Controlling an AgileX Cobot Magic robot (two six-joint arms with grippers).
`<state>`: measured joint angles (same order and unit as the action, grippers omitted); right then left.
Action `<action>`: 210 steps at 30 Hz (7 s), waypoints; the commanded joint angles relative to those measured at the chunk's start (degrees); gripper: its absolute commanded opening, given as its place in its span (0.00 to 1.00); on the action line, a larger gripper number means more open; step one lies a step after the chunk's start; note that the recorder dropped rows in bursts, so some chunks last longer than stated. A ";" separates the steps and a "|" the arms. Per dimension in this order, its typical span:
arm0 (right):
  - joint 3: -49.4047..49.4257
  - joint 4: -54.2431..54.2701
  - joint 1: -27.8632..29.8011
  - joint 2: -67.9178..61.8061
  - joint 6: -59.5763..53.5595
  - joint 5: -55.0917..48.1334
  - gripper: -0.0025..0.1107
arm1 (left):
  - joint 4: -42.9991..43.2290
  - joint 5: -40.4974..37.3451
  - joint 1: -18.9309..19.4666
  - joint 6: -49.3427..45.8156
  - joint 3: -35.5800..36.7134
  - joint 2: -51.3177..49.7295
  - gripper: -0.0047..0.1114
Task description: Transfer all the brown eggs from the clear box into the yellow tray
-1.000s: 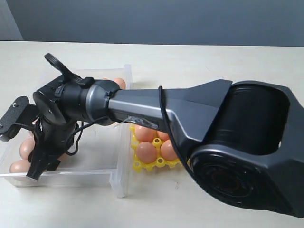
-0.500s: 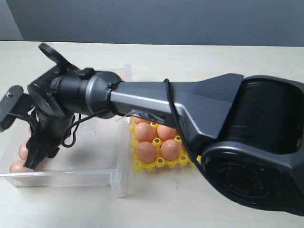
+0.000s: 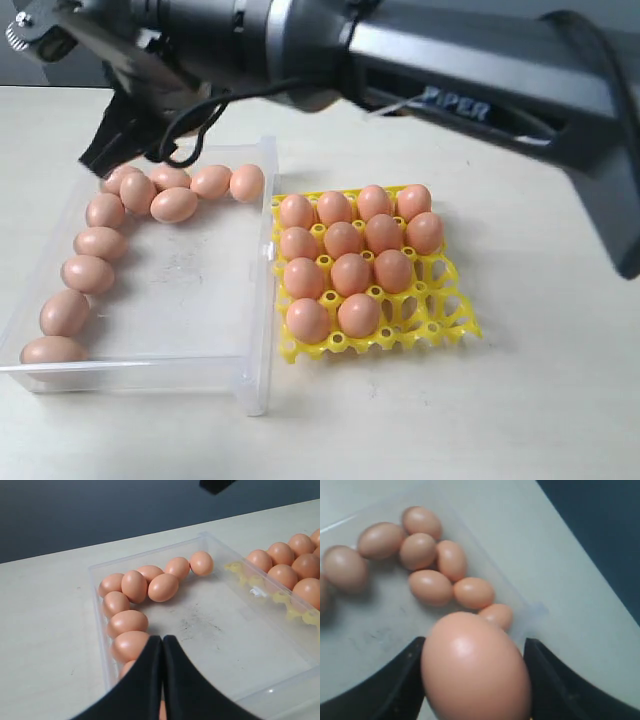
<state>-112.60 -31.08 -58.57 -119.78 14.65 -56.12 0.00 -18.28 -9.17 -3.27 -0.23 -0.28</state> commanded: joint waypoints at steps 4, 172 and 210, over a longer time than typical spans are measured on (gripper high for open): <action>11.24 -4.42 4.52 10.76 3.54 -2.14 0.05 | 0.00 0.59 -0.07 0.15 0.23 0.28 0.04; 86.58 -5.45 41.86 25.80 11.34 81.05 0.59 | 0.00 0.59 -0.07 0.15 0.23 0.28 0.04; 86.48 -4.50 41.86 32.35 21.58 77.60 0.02 | 0.00 0.59 -0.07 0.15 0.23 0.28 0.04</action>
<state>-25.92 -35.53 -16.79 -88.99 34.49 23.12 0.00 -18.28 -9.17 -3.27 -0.23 -0.28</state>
